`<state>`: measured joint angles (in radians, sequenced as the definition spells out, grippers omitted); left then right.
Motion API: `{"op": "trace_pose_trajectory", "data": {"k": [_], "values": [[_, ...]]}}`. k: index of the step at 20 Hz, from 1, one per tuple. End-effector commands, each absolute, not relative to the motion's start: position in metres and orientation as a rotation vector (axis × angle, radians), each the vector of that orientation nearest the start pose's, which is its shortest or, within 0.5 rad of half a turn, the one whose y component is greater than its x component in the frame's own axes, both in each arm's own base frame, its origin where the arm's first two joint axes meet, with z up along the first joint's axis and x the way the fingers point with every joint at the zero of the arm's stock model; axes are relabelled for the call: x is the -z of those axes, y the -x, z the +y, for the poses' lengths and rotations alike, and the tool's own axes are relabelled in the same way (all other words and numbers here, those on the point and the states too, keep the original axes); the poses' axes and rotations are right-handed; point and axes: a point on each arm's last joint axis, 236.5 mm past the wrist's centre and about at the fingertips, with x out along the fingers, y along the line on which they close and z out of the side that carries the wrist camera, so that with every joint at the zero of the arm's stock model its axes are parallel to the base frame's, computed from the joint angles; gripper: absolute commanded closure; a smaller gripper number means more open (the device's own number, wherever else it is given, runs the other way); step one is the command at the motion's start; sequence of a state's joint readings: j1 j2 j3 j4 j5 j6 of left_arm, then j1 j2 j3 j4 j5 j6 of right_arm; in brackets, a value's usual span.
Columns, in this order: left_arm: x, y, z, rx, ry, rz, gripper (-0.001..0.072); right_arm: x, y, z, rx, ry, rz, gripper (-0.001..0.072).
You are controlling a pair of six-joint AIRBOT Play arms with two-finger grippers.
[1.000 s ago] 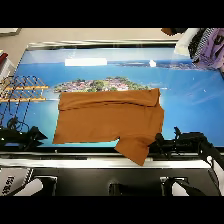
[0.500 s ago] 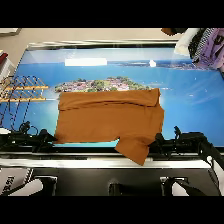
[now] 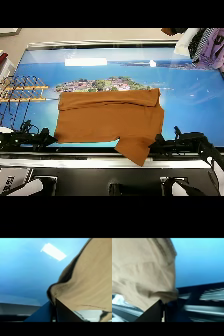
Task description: Fold the clothes and pants, and hang the long-sleeved shirts on hangers.
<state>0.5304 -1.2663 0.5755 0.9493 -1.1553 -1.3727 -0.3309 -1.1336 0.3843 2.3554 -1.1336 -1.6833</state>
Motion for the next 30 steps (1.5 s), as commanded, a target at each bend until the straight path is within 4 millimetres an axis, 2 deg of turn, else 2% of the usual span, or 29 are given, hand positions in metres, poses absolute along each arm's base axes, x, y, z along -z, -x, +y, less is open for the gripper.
{"op": "trace_pose_trajectory", "data": {"k": [1,5,7,9,11,14,16,17,18,20,22,25,27,30], "values": [[0.088,-0.234,-0.012,0.031,0.976,1.553,0.0697,0.079,-0.209,0.096,-0.107,-1.082,1.534,0.0685],[0.042,-0.227,-0.006,-0.060,0.955,1.456,0.0697,0.021,-0.195,0.108,-0.170,-1.054,1.424,0.0685],[0.021,-0.233,-0.009,-0.035,0.905,1.367,0.0698,-0.007,-0.193,0.110,-0.182,-1.026,1.310,0.0686],[0.012,-0.245,-0.014,-0.007,0.845,1.319,0.0698,-0.024,-0.207,0.101,-0.166,-0.989,1.188,0.0686],[0.008,-0.269,-0.015,0.006,0.791,1.262,0.0698,-0.031,-0.236,0.088,-0.154,-0.974,1.109,0.0686],[0.001,-0.319,-0.012,0.018,0.733,1.189,0.0698,-0.034,-0.290,0.075,-0.207,-0.945,1.088,0.0686],[0.000,-0.353,-0.007,0.023,0.715,1.173,0.0698,-0.034,-0.334,0.067,-0.253,-0.913,1.089,0.0686],[0.002,-0.369,-0.005,0.026,0.706,1.173,0.0698,-0.033,-0.357,0.067,-0.275,-0.879,1.091,0.0685],[0.005,-0.383,-0.005,0.033,0.695,1.182,0.0698,-0.030,-0.380,0.075,-0.313,-0.839,1.107,0.0685],[0.014,-0.410,-0.004,0.046,0.657,1.204,0.0698,-0.016,-0.420,0.086,-0.329,-0.785,1.146,0.0685],[0.021,-0.437,0.000,0.052,0.608,1.212,0.0698,-0.002,-0.457,0.081,-0.277,-0.777,1.152,0.0685],[0.026,-0.474,0.007,0.053,0.549,1.202,0.0698,0.007,-0.496,0.068,-0.227,-0.770,1.140,0.0685],[0.028,-0.494,0.009,0.059,0.535,1.187,0.0698,0.012,-0.511,0.063,-0.212,-0.770,1.138,0.0685],[0.040,-0.512,0.005,0.070,0.528,1.193,0.0698,0.022,-0.526,0.059,-0.196,-0.780,1.127,0.0685]]}}
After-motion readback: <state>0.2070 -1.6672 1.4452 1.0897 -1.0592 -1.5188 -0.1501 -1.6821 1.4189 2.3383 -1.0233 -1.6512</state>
